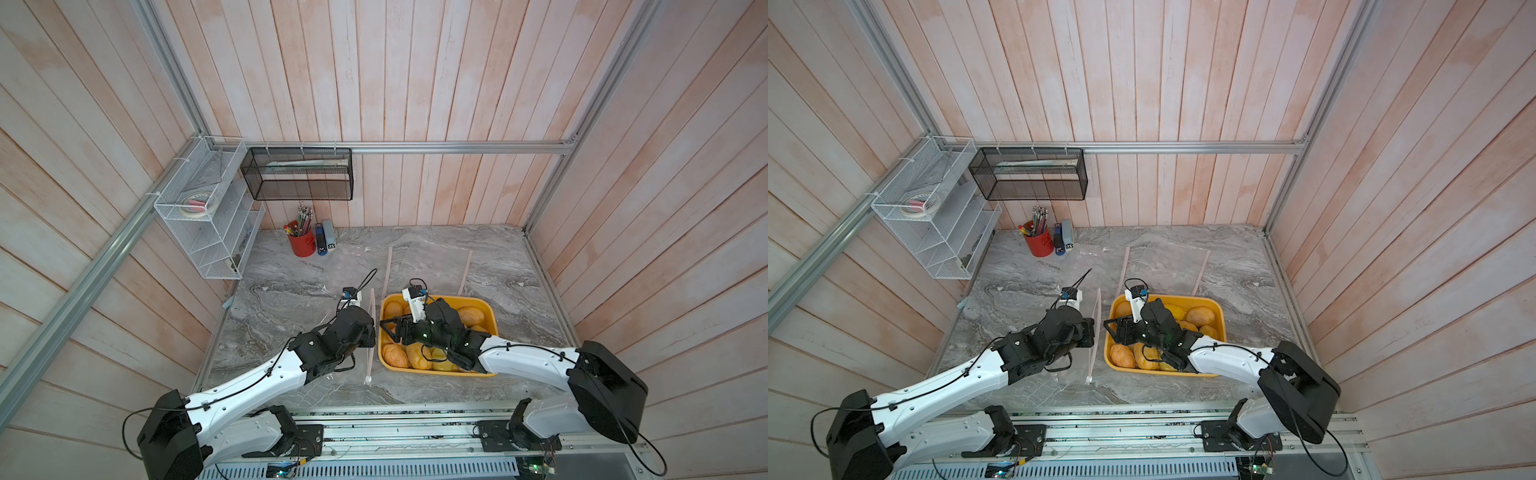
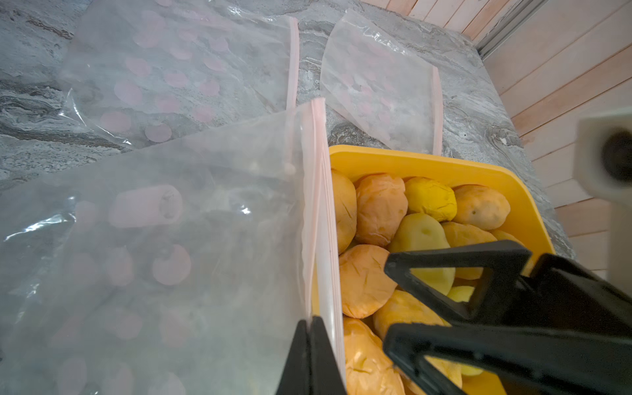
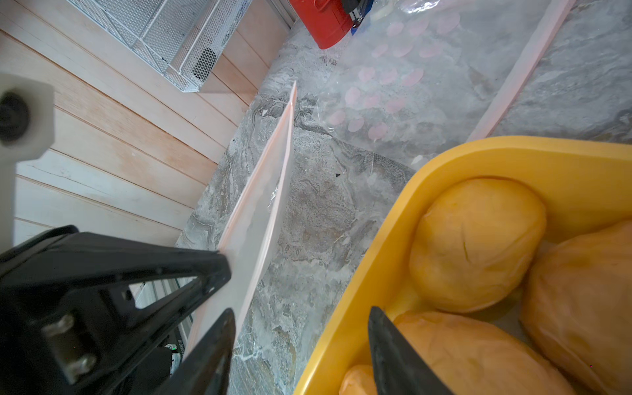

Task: Put the potatoes into a zipper bag and zip it
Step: Open the zipper of the food storage bag at the center of the board.

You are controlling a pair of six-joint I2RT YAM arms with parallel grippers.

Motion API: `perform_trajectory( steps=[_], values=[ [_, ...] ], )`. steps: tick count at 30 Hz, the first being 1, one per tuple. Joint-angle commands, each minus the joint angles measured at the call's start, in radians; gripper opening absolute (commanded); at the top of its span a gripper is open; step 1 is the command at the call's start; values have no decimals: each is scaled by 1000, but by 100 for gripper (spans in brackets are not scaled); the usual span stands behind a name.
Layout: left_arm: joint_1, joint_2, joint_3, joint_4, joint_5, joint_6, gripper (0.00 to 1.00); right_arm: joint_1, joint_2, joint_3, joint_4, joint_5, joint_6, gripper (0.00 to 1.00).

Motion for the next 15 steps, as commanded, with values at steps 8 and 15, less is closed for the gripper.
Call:
perform_trajectory(
  steps=[8,15],
  values=[
    [-4,-30,3,1,19,18,0,19,158,121,31,-34,14,57],
    [-4,-55,-2,-13,5,21,0,21,181,143,20,-22,13,46]
  ],
)
